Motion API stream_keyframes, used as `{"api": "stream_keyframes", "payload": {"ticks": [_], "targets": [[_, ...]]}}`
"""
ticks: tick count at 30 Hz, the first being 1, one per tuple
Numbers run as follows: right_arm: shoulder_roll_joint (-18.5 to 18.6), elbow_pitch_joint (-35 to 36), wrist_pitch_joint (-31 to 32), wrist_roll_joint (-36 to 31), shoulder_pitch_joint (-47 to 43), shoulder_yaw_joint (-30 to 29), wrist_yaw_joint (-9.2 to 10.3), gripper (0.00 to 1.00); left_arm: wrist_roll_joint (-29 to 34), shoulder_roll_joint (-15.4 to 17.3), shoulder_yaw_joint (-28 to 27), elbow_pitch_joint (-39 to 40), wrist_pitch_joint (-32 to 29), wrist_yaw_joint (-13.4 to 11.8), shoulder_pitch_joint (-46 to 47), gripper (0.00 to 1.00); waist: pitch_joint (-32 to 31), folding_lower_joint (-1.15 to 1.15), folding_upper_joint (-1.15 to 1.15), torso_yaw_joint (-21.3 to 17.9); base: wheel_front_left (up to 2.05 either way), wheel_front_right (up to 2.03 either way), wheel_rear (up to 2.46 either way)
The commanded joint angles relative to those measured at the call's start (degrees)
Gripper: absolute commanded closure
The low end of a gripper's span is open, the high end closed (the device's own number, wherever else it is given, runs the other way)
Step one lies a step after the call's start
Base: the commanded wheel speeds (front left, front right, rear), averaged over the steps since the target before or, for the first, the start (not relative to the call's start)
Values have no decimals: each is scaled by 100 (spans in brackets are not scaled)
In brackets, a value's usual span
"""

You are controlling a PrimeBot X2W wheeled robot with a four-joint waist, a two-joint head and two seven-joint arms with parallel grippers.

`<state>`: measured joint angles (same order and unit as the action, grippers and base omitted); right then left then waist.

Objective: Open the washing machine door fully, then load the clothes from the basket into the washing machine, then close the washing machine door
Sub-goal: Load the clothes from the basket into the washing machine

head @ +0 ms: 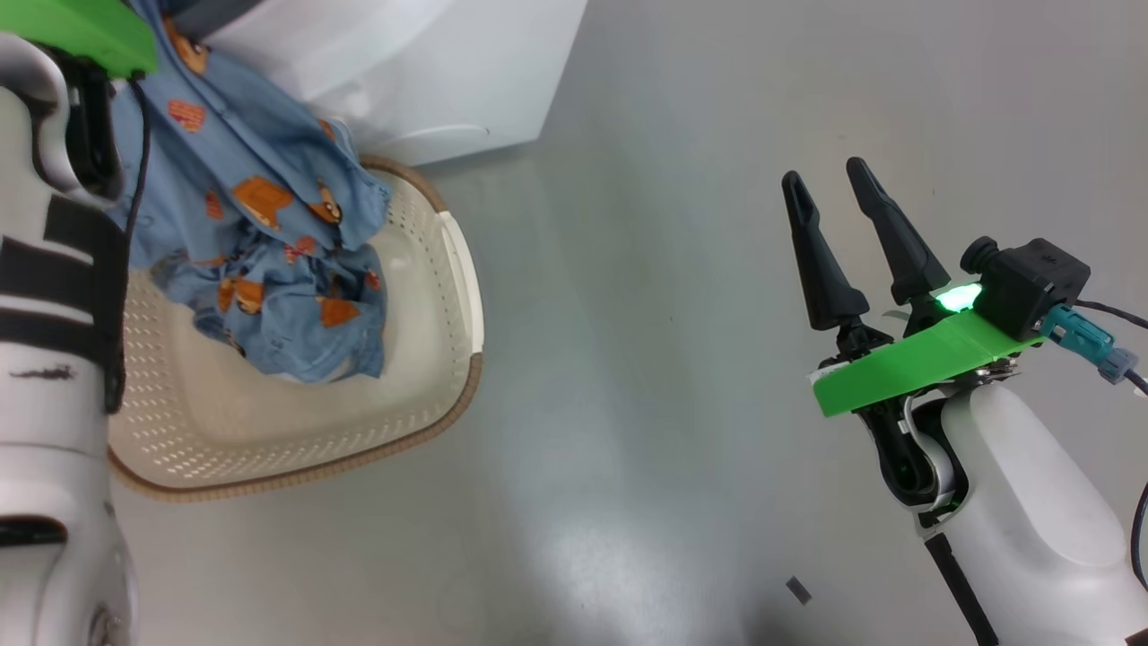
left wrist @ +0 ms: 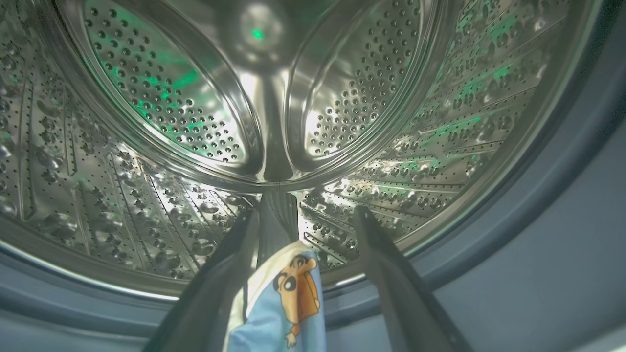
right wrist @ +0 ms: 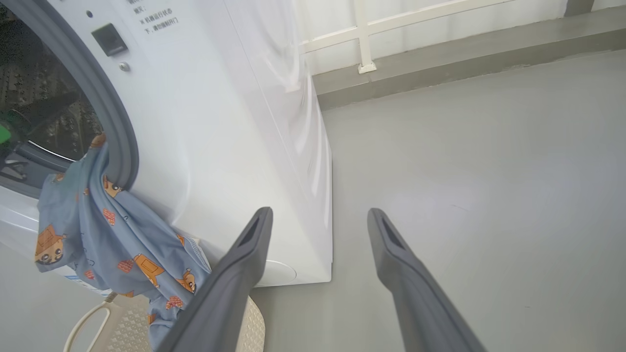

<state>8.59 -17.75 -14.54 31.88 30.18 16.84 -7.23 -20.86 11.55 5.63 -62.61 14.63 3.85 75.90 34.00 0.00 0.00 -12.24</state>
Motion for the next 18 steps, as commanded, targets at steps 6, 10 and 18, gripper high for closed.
{"api": "stream_keyframes", "payload": {"ticks": [6, 10, 18], "targets": [[47, 71, -46, 55, -142, 40, -25, 0, 123, 172, -168, 657, 36, 55, -674, 0, -368, 0, 0, 167, 0, 0, 0], [80, 54, -46, 59, -195, -40, -25, 0, 162, 98, -220, 918, 36, 87, -1073, 0, -551, 0, 0, 265, 0, 0, 0], [134, 17, -46, 66, -296, -135, -25, 0, 220, -51, -310, 1436, 37, 156, -1766, 0, -909, 0, 0, 442, 0, 0, 0]]}}
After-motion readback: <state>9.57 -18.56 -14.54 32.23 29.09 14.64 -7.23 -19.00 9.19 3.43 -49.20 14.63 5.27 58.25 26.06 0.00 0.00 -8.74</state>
